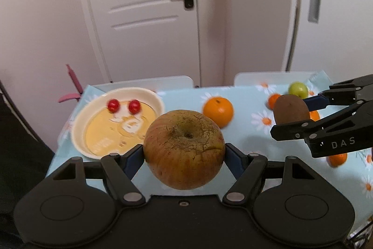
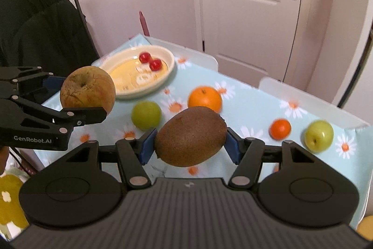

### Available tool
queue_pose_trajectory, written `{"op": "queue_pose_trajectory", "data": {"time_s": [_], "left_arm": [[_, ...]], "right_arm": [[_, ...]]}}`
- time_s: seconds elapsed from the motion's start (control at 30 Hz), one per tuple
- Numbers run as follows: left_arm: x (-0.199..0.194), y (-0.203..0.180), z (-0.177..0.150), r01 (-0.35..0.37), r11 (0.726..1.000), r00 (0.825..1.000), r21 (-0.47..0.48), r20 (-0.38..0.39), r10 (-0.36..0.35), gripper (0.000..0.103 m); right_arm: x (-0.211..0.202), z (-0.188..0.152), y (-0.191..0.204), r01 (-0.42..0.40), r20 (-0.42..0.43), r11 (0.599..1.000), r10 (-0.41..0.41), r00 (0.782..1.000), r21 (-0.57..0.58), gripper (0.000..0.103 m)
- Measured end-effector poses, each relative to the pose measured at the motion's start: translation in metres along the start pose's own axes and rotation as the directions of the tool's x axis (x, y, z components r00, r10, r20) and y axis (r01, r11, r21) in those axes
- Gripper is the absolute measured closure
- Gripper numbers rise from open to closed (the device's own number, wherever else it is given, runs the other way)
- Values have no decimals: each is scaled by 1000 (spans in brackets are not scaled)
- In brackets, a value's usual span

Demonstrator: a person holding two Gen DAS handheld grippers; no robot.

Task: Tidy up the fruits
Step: 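Carry apple and kiwi into the white dish and open both tools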

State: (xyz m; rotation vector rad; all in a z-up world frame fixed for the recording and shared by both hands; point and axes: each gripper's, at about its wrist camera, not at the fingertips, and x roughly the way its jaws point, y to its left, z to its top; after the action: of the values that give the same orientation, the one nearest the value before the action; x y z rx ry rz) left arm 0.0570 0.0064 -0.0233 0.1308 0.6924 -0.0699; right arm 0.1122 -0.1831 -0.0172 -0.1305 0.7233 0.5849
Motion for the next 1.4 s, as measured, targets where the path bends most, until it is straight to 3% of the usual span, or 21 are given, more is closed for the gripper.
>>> {"op": "queue_pose_trajectory", "data": {"time_s": [0.47,0.83,1.1,1.4], "left_arm": [[2,93,31,-45,999,998,-28,31,46,26],[62,160,50,-8,1000,1000,28,-1,8,26],[118,178,46,26,992,999,120,-39,-22,26],[165,181,37,67,979,995,194,-88,-51,26]], "right_arm": [[37,69,61,6,28,1000,-7,1000,19,27],[103,98,92,54,-6,994,-54,999,90,27],[143,105,102,113,-42,987,-108,993,118,27],[161,104,100,162,-79,977,-153,985,136,27]]}}
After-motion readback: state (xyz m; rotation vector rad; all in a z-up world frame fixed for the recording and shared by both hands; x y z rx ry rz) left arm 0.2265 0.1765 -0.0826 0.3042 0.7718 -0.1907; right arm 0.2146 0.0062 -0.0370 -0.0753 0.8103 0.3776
